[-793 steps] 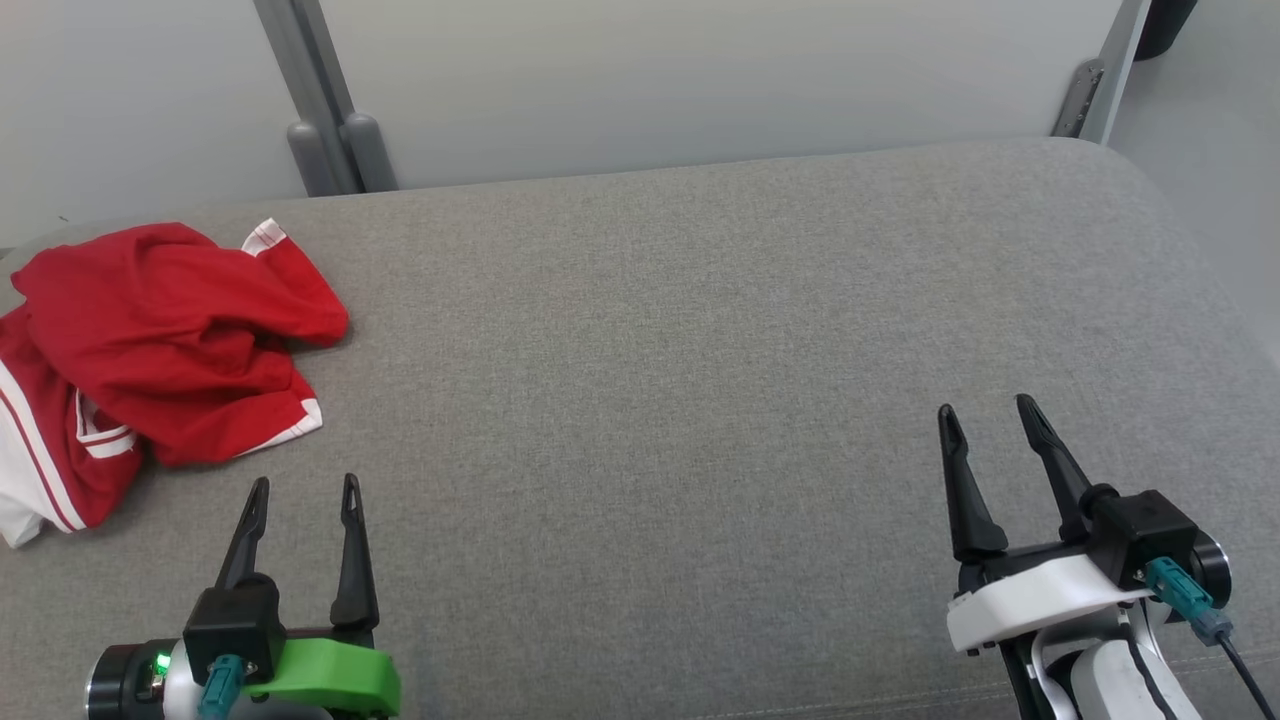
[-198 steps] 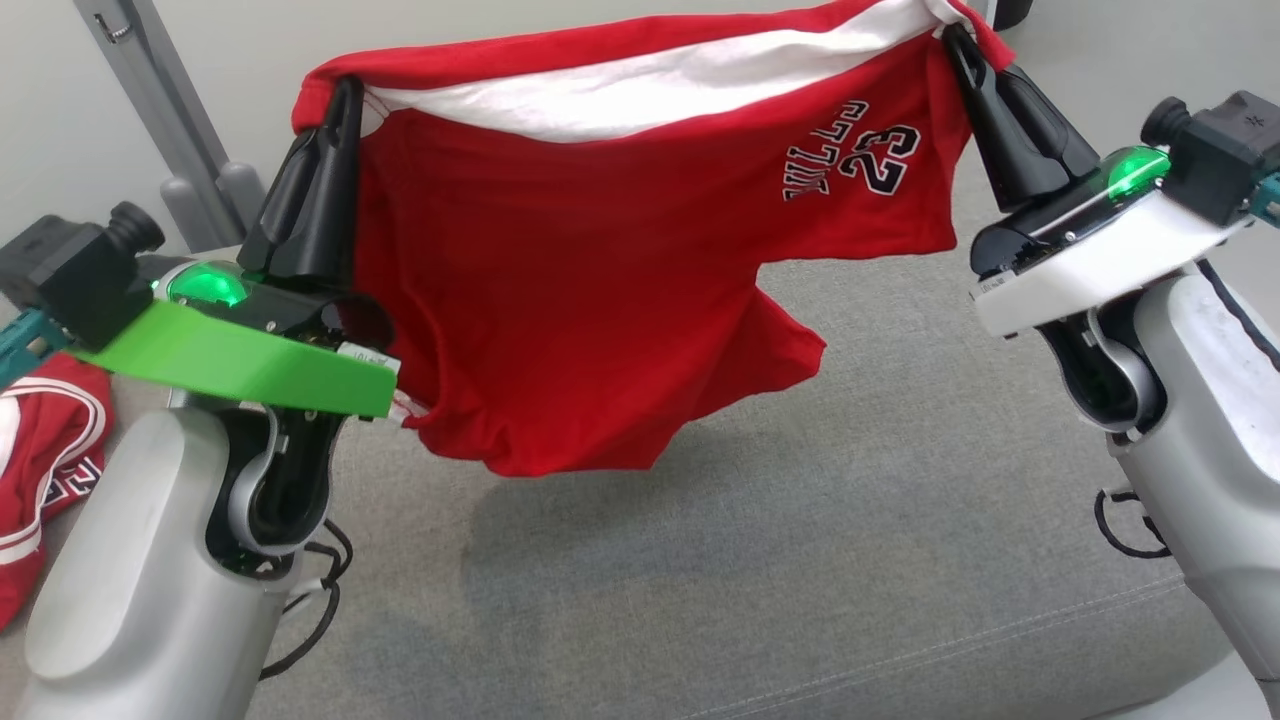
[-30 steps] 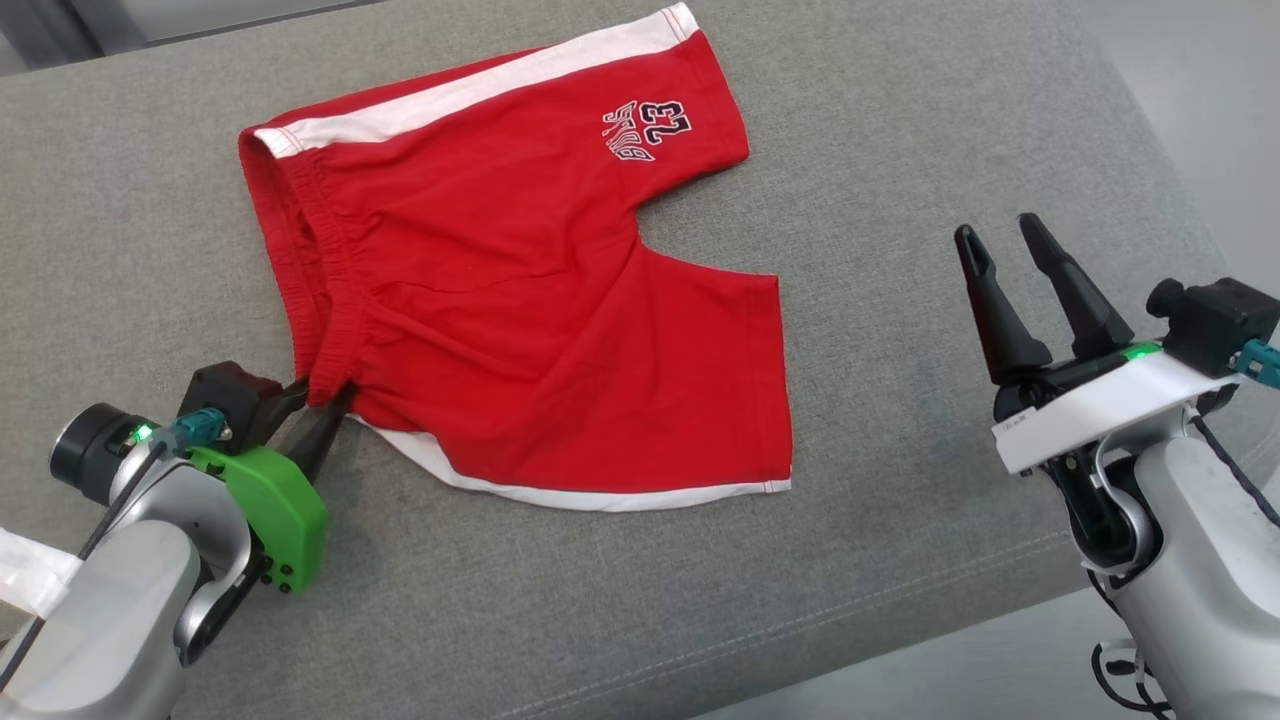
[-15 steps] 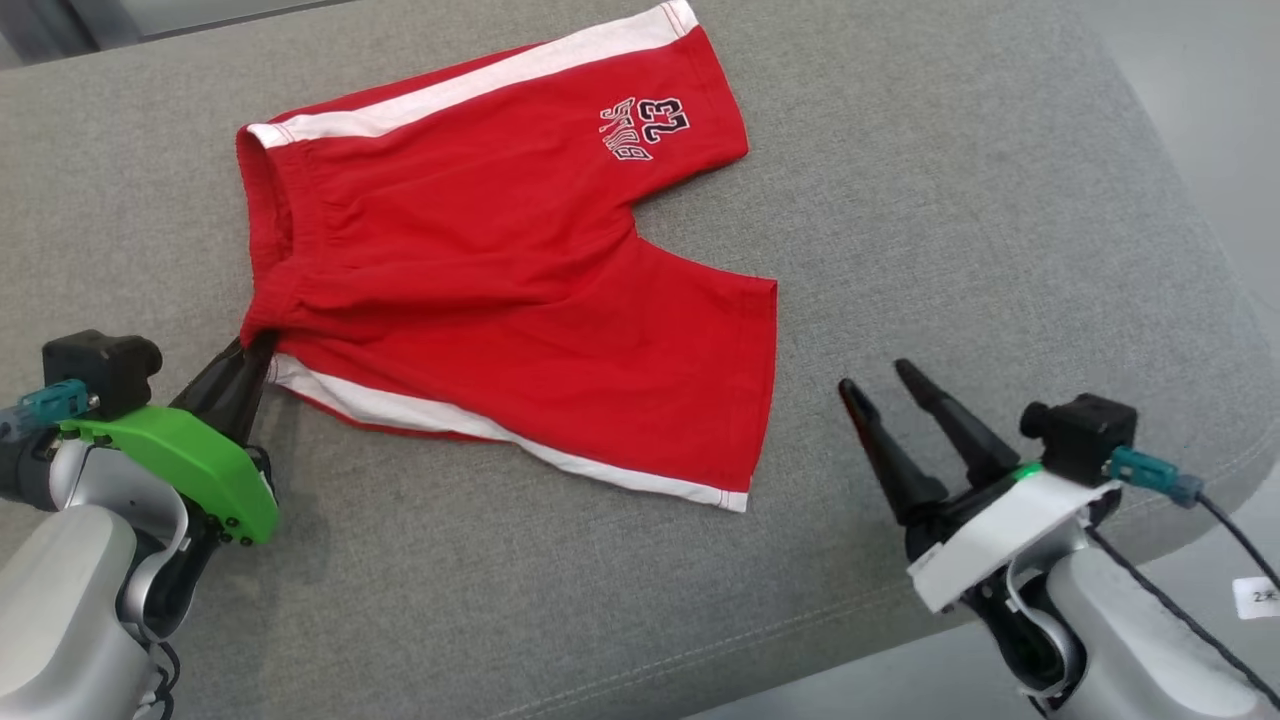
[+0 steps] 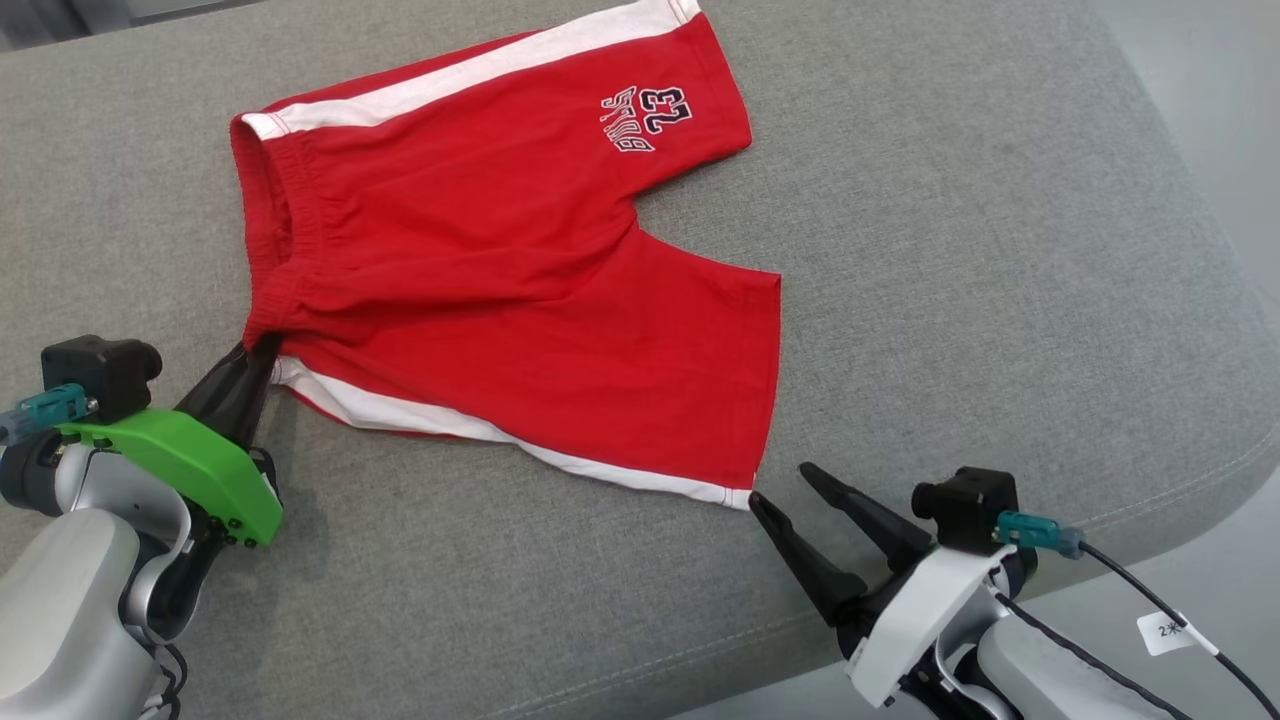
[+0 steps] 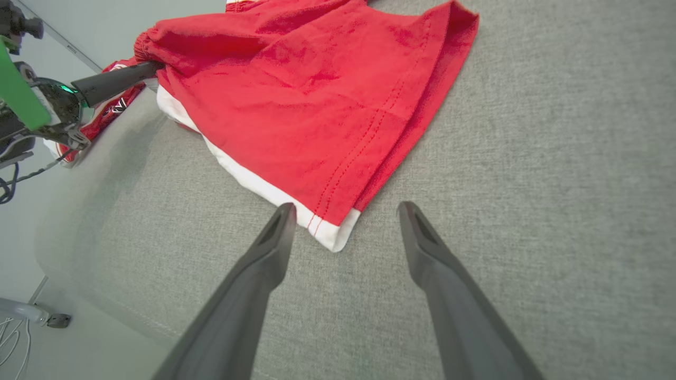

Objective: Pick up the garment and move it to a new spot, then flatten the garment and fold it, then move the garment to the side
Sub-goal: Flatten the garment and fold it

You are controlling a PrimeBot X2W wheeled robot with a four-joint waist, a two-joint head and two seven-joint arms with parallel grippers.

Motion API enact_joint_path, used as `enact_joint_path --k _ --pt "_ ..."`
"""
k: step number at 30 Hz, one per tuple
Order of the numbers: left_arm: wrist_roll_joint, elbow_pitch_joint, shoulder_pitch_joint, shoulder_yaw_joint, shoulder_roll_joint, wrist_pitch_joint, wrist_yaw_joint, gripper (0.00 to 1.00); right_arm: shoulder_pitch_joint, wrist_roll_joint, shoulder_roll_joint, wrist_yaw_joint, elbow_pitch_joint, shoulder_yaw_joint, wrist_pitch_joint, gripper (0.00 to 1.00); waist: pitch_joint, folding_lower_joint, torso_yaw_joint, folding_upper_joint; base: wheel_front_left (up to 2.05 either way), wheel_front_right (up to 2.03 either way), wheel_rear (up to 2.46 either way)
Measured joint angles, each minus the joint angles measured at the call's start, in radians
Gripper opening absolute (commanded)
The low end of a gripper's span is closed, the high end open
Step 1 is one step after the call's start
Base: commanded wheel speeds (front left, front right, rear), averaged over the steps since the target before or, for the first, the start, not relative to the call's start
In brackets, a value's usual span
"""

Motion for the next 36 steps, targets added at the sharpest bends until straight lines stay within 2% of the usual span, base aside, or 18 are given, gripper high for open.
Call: enact_joint_path --k 9,20,22,25,26,27,28,29,33,36 --pt "0.0 -0.01 0.0 0.0 0.001 -0.001 0.0 0.0 -0.006 0.028 0.027 0.0 0.05 0.046 0.004 1.0 0.012 0.0 0.004 0.0 0.0 0.0 0.0" --pt "0.0 -0.021 -0.001 -0.005 0.002 -0.001 0.0 0.0 -0.067 0.072 0.055 0.0 0.118 0.063 -0.002 0.93 0.021 0.0 0.011 0.0 0.0 0.0 0.0" --pt "0.0 -0.023 -0.001 -0.009 0.002 -0.001 0.0 0.0 -0.078 0.079 0.058 0.0 0.131 0.072 -0.002 0.85 0.022 0.0 0.014 0.0 0.0 0.0 0.0" --pt "0.0 -0.025 -0.001 -0.012 0.003 -0.001 0.0 0.0 -0.094 0.091 0.062 0.001 0.148 0.082 -0.002 0.66 0.022 0.0 0.017 0.0 0.0 0.0 0.0" --pt "0.0 -0.025 -0.001 -0.013 0.003 -0.001 0.0 0.0 -0.098 0.094 0.064 0.001 0.154 0.084 -0.002 0.49 0.022 0.0 0.018 0.0 0.0 0.0 0.0" --pt "0.0 -0.025 -0.001 -0.014 0.003 -0.001 0.0 0.0 -0.105 0.1 0.065 0.001 0.16 0.09 -0.003 0.41 0.022 0.0 0.02 0.0 0.0 0.0 0.0" --pt "0.0 -0.025 -0.001 -0.015 0.003 -0.001 0.0 0.0 -0.109 0.1 0.065 0.001 0.165 0.095 -0.003 0.4 0.022 0.0 0.021 0.0 0.0 0.0 0.0" --pt "-0.001 -0.025 -0.001 -0.015 0.003 -0.001 0.0 0.0 -0.112 0.103 0.066 0.001 0.169 0.099 -0.003 0.29 0.022 0.0 0.022 0.0 0.0 0.0 0.0" --pt "-0.002 -0.025 -0.001 -0.018 0.004 -0.001 0.0 0.0 -0.125 0.121 0.067 0.001 0.182 0.116 -0.011 0.0 0.018 0.0 0.024 0.0 0.0 0.0 0.0" --pt "-0.009 -0.024 -0.001 -0.018 0.004 -0.01 0.0 0.0 -0.126 0.128 0.064 0.001 0.185 0.121 -0.014 0.0 0.013 0.0 0.024 0.0 0.0 0.0 0.0"
